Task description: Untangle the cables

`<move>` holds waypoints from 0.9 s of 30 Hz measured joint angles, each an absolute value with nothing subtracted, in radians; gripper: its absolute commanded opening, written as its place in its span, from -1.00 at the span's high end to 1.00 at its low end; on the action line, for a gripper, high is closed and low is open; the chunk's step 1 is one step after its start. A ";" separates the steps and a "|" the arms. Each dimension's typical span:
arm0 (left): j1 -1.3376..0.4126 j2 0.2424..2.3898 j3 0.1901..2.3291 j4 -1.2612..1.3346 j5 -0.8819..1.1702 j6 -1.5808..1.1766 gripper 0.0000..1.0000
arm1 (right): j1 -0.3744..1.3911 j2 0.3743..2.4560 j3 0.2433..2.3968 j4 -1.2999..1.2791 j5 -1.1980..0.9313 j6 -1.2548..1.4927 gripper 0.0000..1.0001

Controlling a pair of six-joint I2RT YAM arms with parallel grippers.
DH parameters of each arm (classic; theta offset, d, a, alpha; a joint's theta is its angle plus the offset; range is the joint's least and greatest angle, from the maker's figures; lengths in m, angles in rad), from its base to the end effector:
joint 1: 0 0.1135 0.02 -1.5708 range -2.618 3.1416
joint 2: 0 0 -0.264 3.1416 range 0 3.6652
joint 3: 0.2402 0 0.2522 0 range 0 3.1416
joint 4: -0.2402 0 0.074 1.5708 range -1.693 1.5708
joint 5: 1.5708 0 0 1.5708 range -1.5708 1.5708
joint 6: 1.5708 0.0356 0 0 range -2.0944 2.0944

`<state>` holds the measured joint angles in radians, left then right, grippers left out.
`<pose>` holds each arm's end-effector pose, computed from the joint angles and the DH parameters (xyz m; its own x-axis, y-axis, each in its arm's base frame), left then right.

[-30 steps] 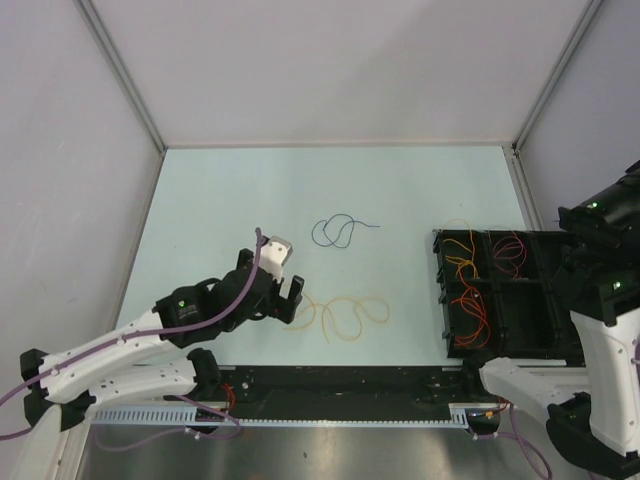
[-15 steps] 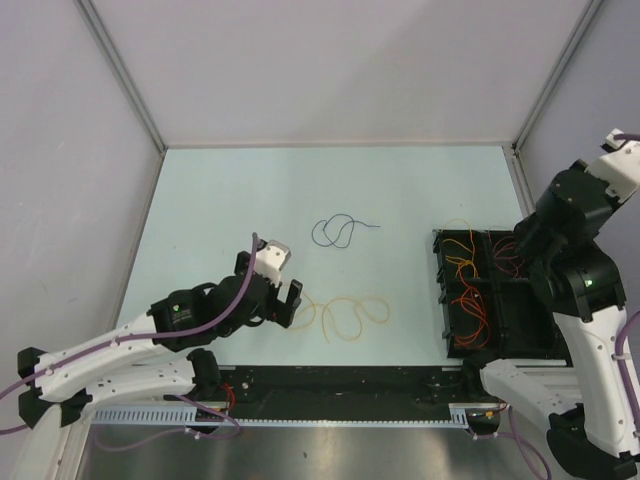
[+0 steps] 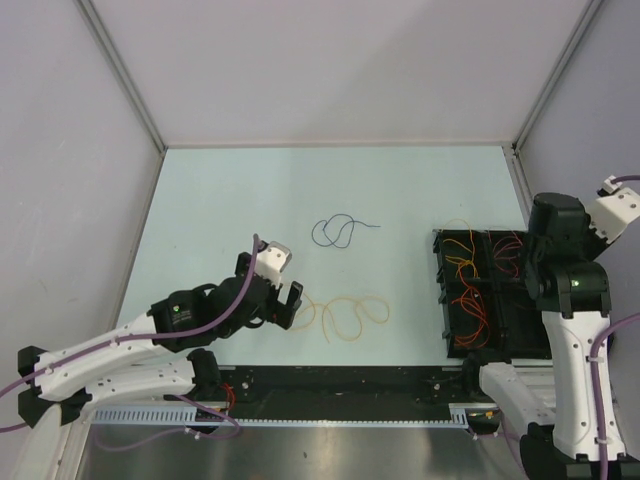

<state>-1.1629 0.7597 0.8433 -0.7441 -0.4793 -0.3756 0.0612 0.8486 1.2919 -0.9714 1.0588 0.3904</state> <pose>0.0750 -0.1322 0.3108 -0.4722 0.2722 -0.8384 0.5341 0.8450 -0.0265 0.1217 -0.0236 0.4248 -0.1905 0.1751 -0.9659 0.8587 0.5065 -0.0775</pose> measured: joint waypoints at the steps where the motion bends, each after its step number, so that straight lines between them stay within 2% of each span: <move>1: -1.163 0.761 0.843 -0.744 -0.479 -0.376 -0.99 | 0.042 0.849 1.283 -0.978 1.041 0.394 1.00; 13: -1.163 0.767 0.843 -0.744 -0.475 -0.375 -1.00 | -0.132 0.824 1.119 -1.045 0.811 0.523 1.00; 27: -1.163 0.774 0.843 -0.743 -0.467 -0.374 -1.00 | -0.153 0.756 1.053 -1.052 0.590 0.636 1.00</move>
